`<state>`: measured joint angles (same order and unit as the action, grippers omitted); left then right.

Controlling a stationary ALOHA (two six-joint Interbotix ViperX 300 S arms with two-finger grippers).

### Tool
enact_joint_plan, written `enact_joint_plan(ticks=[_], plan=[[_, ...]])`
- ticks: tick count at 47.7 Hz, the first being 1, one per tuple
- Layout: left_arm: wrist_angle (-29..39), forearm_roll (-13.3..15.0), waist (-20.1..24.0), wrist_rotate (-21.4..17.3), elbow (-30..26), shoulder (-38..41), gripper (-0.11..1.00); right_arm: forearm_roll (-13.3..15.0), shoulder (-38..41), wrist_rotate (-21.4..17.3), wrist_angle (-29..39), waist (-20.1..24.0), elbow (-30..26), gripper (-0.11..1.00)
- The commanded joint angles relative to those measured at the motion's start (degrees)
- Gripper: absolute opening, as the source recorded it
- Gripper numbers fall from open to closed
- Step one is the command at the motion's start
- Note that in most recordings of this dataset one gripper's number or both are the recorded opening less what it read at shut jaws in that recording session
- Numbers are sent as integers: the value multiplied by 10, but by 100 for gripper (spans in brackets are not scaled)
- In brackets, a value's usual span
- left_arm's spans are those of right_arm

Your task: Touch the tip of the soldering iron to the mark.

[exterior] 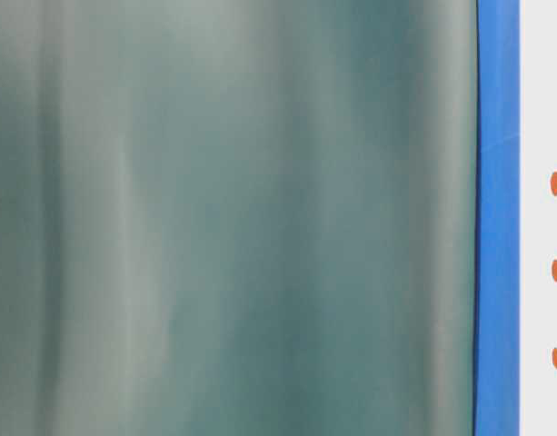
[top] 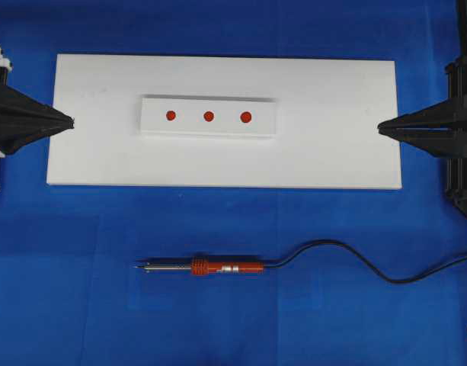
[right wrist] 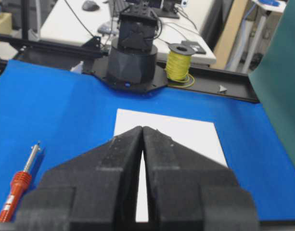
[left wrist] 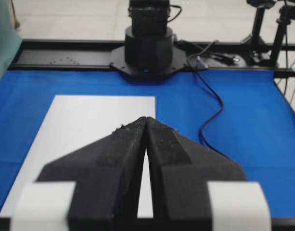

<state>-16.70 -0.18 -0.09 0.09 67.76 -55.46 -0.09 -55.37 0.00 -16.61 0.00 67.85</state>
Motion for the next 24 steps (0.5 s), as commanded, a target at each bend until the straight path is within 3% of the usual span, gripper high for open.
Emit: enact_joint_plan(ticks=[1, 7, 24], plan=[[-4, 0, -1, -3, -3, 2, 0, 2, 6, -5, -1, 5, -15, 0], [-4, 0, -1, -3, -2, 1, 0, 3, 8, -7, 8, 8, -17, -6], [-4, 0, 8, 1, 5, 1, 0, 1, 17, -49, 6, 36, -25, -6]])
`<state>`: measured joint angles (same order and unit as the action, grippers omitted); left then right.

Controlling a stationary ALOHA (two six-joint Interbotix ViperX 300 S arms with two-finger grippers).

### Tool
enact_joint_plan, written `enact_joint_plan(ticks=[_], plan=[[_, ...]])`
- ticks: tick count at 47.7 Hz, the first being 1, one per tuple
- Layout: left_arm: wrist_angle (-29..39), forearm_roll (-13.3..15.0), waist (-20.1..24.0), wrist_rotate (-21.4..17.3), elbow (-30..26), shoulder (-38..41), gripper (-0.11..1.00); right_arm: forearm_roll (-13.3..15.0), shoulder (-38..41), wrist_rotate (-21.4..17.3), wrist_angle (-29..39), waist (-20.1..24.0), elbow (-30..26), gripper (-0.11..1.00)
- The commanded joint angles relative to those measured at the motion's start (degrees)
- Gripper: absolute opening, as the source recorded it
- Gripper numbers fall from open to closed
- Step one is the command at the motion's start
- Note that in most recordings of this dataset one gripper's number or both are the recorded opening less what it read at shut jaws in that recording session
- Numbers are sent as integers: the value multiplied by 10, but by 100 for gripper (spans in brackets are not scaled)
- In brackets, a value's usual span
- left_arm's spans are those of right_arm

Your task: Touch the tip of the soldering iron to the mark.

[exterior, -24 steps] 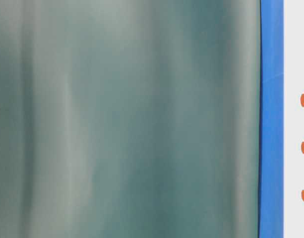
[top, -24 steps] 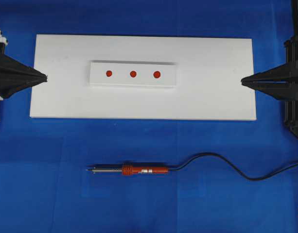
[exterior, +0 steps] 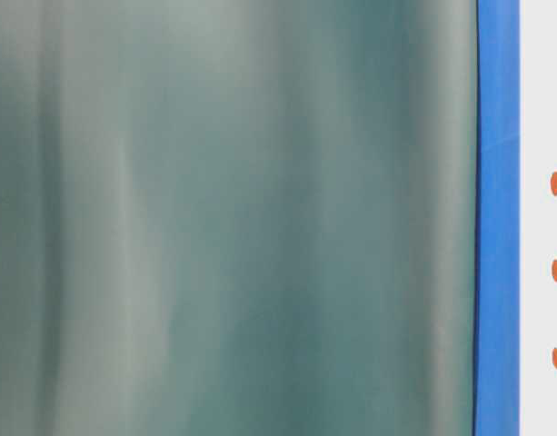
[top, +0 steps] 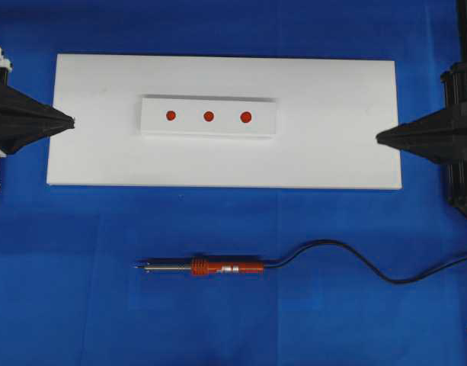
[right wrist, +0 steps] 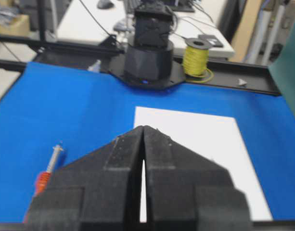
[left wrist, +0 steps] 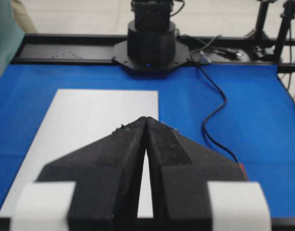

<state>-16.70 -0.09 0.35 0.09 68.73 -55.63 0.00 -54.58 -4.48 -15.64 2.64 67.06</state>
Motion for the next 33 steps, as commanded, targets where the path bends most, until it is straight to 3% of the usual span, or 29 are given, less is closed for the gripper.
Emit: enact_joint_plan(ticks=[1, 7, 12, 15, 20, 27, 33], plan=[[-4, -1, 4, 1, -4, 2, 0, 0, 13, -6, -4, 13, -18, -6], [-4, 0, 4, 1, -2, 3, 0, -1, 38, -15, -8, 33, -28, -3], [-5, -1, 3, 1, -2, 2, 0, -1, 72, -26, -19, 49, -40, 10], [-5, -1, 4, 1, -1, 2, 0, -1, 98, -32, -26, 58, -48, 23], [-6, -1, 4, 1, 0, 2, 0, -4, 149, -40, -46, 70, -62, 54], [-7, -1, 3, 1, 3, 2, 0, -32, 246, -43, -99, 77, -84, 92], [-8, -1, 4, 1, 4, 2, 0, -51, 327, -43, -133, 93, -113, 89]])
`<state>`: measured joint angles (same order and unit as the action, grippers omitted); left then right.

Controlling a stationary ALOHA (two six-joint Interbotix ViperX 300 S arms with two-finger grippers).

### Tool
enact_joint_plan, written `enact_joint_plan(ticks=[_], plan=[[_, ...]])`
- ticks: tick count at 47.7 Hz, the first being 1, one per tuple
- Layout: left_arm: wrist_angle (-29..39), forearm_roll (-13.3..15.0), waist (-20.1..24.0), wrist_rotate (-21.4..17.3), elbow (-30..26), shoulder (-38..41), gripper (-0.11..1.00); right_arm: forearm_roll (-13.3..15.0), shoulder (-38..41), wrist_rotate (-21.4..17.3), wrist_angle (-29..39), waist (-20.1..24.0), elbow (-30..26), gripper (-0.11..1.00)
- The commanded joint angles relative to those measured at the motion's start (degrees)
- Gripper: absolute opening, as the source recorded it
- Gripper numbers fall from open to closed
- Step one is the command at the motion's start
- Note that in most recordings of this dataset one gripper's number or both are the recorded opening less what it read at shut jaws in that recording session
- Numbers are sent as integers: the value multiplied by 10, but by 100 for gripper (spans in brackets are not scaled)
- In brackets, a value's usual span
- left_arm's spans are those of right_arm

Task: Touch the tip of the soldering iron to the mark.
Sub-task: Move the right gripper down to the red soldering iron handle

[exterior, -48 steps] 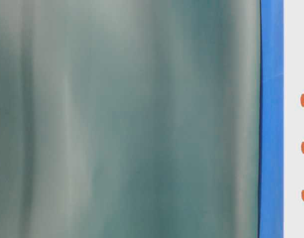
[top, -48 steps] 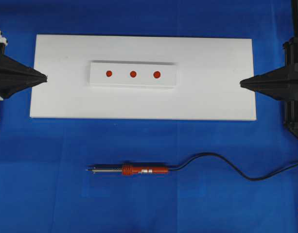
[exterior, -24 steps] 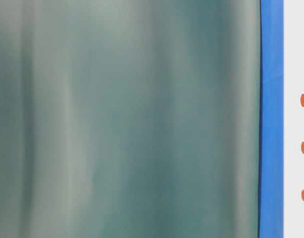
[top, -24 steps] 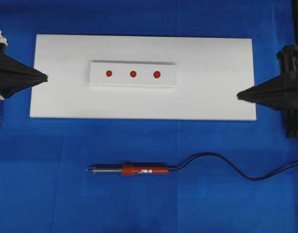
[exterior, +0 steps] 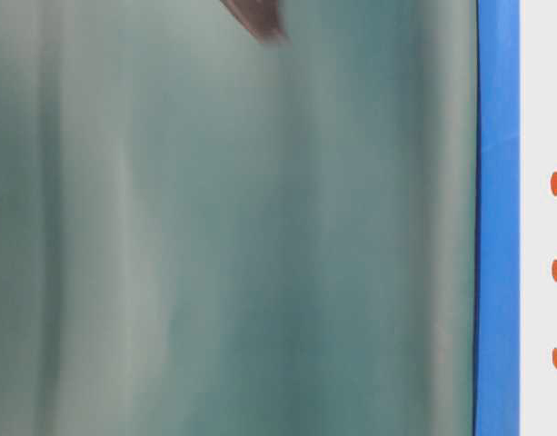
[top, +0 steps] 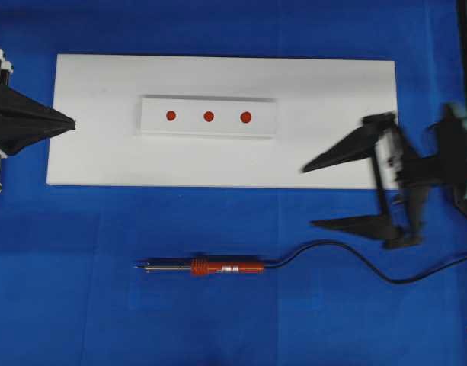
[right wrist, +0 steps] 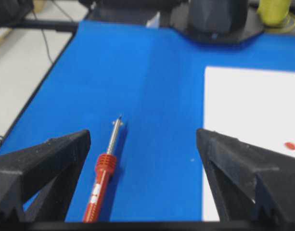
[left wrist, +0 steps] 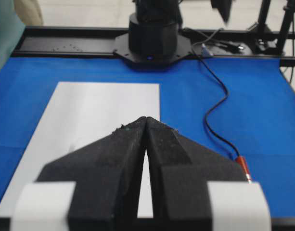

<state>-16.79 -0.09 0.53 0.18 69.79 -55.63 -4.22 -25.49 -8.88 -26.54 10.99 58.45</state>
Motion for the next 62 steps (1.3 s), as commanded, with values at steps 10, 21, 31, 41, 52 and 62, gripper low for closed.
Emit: enact_joint_plan(ticks=[10, 21, 31, 41, 52, 62], plan=[[-8, -1, 2, 0, -3, 2, 0, -54, 163, 2, -60, 36, -85, 90], [-12, -1, 2, 1, 4, -4, 0, -120, 279, 7, -113, 66, -133, 90], [-12, 0, 2, -1, 12, -15, 0, -156, 356, 10, -123, 92, -174, 90], [-12, -1, 2, -2, 18, -21, 0, -200, 432, 11, -142, 110, -208, 90], [-11, -1, 1, -2, 22, -21, 0, -230, 494, 13, -149, 127, -238, 90], [-11, -1, 2, -2, 24, -21, 0, -249, 504, 22, -149, 136, -241, 81]])
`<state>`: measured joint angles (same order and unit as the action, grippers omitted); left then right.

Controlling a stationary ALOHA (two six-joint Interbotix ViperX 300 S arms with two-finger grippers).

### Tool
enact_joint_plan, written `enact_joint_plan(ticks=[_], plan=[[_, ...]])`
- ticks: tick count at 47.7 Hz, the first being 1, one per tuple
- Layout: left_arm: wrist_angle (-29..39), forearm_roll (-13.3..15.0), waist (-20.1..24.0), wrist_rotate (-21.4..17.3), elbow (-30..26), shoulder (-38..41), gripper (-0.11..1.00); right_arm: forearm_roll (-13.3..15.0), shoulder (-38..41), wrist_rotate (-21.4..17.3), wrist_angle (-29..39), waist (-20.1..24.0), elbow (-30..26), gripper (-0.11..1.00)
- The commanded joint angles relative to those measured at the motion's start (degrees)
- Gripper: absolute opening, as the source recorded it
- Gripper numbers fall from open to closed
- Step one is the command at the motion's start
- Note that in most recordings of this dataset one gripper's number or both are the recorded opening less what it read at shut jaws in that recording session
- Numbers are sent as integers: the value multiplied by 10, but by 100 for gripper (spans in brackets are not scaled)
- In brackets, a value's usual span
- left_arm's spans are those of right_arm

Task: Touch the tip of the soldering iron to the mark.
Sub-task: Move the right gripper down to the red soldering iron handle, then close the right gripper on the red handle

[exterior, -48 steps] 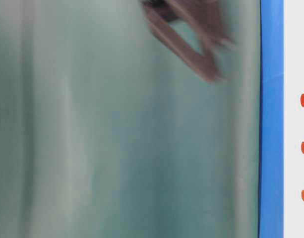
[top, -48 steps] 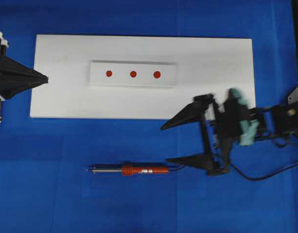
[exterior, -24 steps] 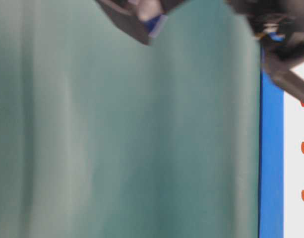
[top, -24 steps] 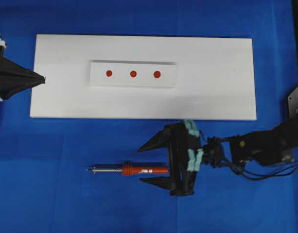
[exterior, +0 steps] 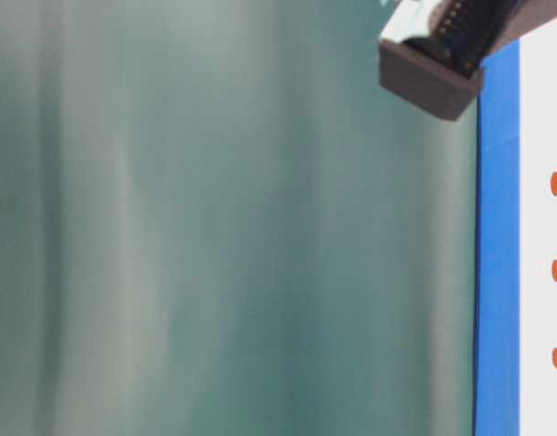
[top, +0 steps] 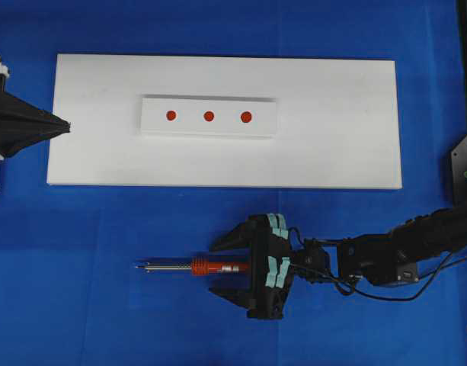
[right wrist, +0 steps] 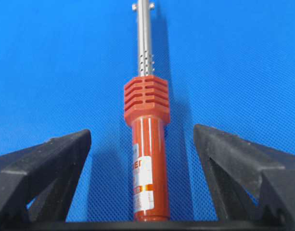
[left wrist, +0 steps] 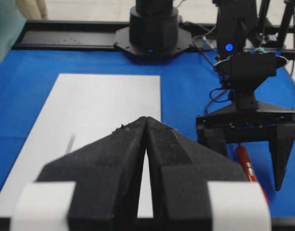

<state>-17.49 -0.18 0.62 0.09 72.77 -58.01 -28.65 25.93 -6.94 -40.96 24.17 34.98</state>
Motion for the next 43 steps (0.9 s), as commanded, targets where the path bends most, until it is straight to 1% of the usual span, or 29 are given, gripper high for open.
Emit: enact_joint_plan(ticks=[1, 8, 13, 20, 28, 38, 43], plan=[[-4, 0, 1, 0, -6, 3, 0, -5, -10, 5, -5, 4, -6, 75], [-4, 0, 0, -1, -6, 3, 0, -12, -10, 25, -4, 4, -4, 30], [-3, 0, 0, -1, -6, 3, 0, -12, -12, 30, -4, 4, -1, 7], [-4, 0, 0, -1, -6, 3, 0, -12, -21, 33, -3, 4, -1, 6], [-3, 0, 0, 0, -6, 3, 0, -12, -64, 40, 15, 0, 8, 6], [-4, 0, 1, 2, -7, 2, 0, -12, -160, 69, 90, -14, 25, 6], [-4, 0, 1, 2, -7, 2, 0, -12, -214, 99, 136, -25, 31, 6]])
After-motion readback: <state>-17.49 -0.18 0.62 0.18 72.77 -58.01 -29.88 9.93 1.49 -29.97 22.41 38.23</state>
